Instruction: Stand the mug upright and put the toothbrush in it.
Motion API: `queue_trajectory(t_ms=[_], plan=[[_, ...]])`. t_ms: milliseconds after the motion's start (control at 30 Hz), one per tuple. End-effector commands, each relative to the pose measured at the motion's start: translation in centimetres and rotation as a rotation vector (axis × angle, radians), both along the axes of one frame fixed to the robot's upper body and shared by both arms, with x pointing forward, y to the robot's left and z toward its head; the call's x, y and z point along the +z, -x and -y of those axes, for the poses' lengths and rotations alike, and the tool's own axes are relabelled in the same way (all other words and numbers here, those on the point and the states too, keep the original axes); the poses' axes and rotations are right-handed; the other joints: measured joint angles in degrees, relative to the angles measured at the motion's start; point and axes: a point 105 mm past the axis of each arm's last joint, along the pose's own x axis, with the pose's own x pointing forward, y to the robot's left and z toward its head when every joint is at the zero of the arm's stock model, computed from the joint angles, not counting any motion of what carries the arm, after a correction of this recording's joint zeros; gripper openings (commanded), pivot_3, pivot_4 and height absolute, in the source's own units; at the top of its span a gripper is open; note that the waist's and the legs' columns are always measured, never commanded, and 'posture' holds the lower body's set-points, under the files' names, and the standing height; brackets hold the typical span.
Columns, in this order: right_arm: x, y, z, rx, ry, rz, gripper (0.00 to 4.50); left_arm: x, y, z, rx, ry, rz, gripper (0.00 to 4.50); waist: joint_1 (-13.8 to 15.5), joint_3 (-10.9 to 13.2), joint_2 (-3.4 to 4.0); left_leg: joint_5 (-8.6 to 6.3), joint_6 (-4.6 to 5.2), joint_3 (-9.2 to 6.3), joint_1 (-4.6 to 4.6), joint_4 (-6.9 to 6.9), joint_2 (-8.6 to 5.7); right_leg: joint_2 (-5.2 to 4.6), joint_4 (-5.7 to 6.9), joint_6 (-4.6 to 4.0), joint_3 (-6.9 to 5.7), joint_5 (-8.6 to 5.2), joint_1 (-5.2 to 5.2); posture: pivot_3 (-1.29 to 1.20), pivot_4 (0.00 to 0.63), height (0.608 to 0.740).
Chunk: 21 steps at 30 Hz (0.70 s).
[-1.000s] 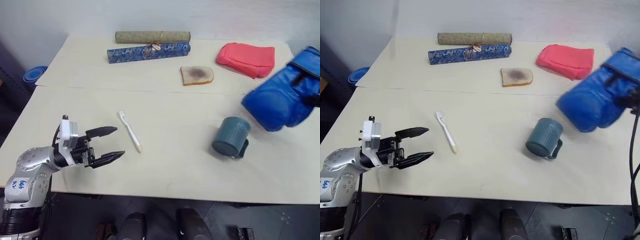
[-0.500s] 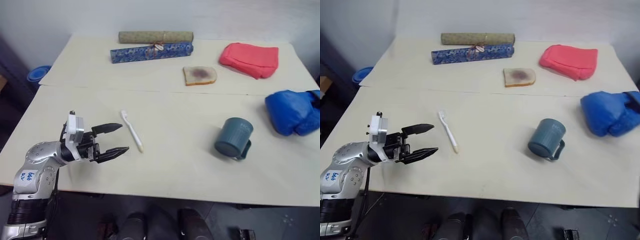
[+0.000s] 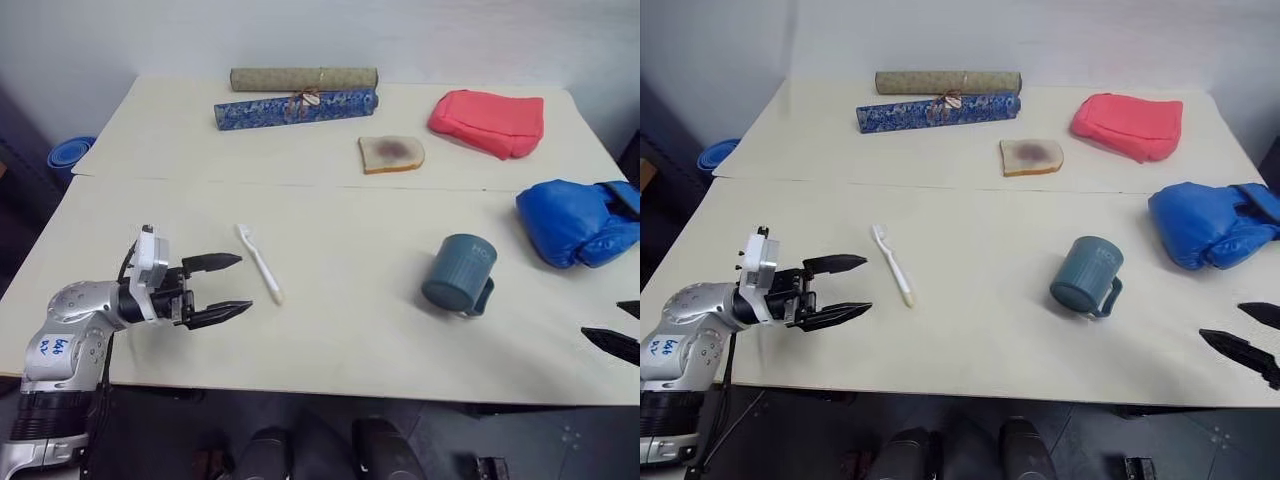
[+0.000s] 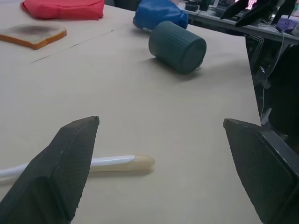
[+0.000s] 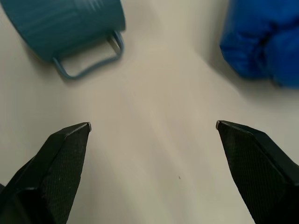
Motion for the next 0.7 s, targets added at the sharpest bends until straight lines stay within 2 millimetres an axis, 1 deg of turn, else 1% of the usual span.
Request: queue_trajectory(t_ms=[33,133,200,267,333,467,567,700], plan=[[0.2,-1.5,-3.0,0.008,-0.034,-0.048,4.48,0.8,-0.1,-0.1,-0.001,-0.019,0.047,4.5,0.0,0.0,-0.04,-0.01,-0.01,0.0,0.31,-0.06,0.04,0.0,-0.14,-0.01,-0.01,0.0,0.26,0.0,0.15,0.74],[0.7,-3.6,-5.1,0.0,-0.125,-0.062,4.48,0.8,0.1,0.1,-0.008,-0.019,0.046,4.5,0.1,0.0,-0.04,-0.01,-0.02,-0.06,0.3,-0.05,0.07,-0.03,-0.15,-0.02,0.13,0.0,0.25,0.0,0.15,0.74],[0.2,-4.6,-5.9,-0.023,-0.159,-0.143,4.48,0.8,0.3,0.2,-0.01,-0.017,0.045,4.5,0.2,0.0,-0.03,-0.02,-0.02,-0.05,0.22,-0.05,0.02,-0.09,-0.14,-0.02,0.39,0.0,0.15,0.0,0.15,0.74],[-0.3,-5.5,-6.5,-0.064,-0.223,-0.228,4.48,0.7,0.5,0.3,-0.009,-0.016,0.042,4.5,0.3,0.0,-0.03,-0.03,-0.03,-0.1,0.19,-0.07,0.03,-0.09,-0.13,-0.03,0.38,-0.01,0.11,0.0,0.15,0.74],[-0.4,-6.1,-7.0,-0.084,-0.241,-0.262,4.48,0.7,0.6,0.4,-0.007,-0.016,0.038,4.5,0.4,0.0,-0.03,-0.04,-0.03,-0.13,0.13,-0.07,0.01,-0.13,-0.09,-0.04,0.35,-0.01,0.08,0.0,0.15,0.74],[-1.6,-6.7,-7.2,-0.112,-0.139,-0.325,4.48,0.8,0.9,0.5,-0.002,-0.015,0.038,4.5,0.5,0.0,-0.03,-0.06,0.01,-0.28,-0.03,-0.06,-0.06,-0.23,-0.09,-0.04,0.22,-0.01,0.05,0.0,0.15,0.74],[-1.6,-6.8,-6.5,-0.159,-0.14,-0.366,4.48,0.8,1.1,0.4,0.011,-0.013,0.036,4.5,0.3,0.0,-0.03,-0.08,0.07,-0.27,-0.06,-0.06,-0.16,-0.29,-0.09,-0.03,0.22,-0.01,0.05,0.0,0.15,0.74],[-1.3,-6.7,-6.4,-0.166,-0.18,-0.402,4.48,0.7,1.3,0.2,0.022,-0.013,0.03,4.5,0.2,0.0,-0.03,-0.07,0.12,-0.27,-0.05,-0.05,-0.23,-0.36,-0.1,-0.03,0.23,-0.01,0.04,0.0,0.15,0.74]])
